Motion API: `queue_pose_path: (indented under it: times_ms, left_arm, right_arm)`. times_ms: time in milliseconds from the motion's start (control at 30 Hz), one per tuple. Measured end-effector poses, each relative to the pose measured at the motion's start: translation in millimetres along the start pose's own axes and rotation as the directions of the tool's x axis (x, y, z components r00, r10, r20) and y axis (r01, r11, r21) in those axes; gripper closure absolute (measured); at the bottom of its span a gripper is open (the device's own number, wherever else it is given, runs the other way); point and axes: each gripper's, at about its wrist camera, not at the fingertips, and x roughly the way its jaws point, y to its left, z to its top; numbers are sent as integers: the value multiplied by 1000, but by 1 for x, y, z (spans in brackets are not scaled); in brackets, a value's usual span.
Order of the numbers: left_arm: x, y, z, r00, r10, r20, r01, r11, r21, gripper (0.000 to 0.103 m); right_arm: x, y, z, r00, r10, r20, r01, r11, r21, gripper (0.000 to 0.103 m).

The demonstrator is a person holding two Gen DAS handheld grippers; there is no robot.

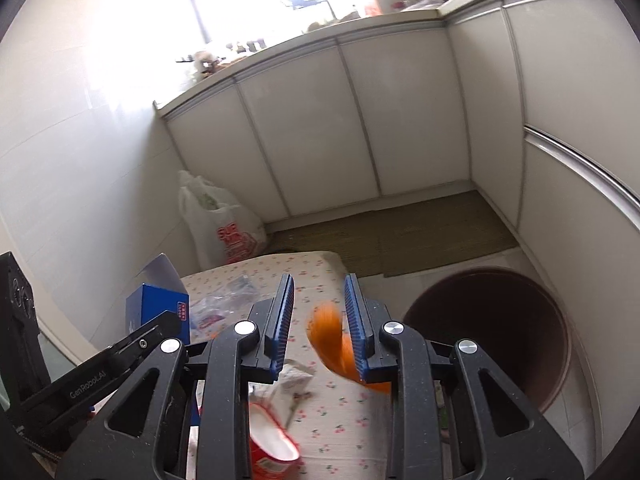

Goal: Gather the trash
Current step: 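Open the right tool to drop the peel while the left tool drops the blue box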

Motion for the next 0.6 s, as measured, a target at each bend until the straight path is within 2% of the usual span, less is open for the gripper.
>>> queue_pose_path:
  times_ms: [233, 533, 567, 600]
  left_arm:
    - [29, -35, -4, 998, -52, -40, 53, 998, 22, 46]
    - [46, -70, -10, 993, -86, -76, 93, 992, 83, 46]
    - [50, -74, -11, 992, -93, -90, 101, 991, 88, 46]
    - [53, -77, -11, 990, -97, -100, 107, 990, 91, 46]
  right_arm:
    - [0, -37, 6, 997, -76, 2, 76, 996, 52, 78]
    - [-7, -106, 6, 988, -151, -5, 148, 959, 241, 75]
    - [-9, -115, 5, 986, -164, -4, 159, 949, 274, 67]
    - [-12, -121, 5, 984, -176, -1, 168, 939, 302, 41]
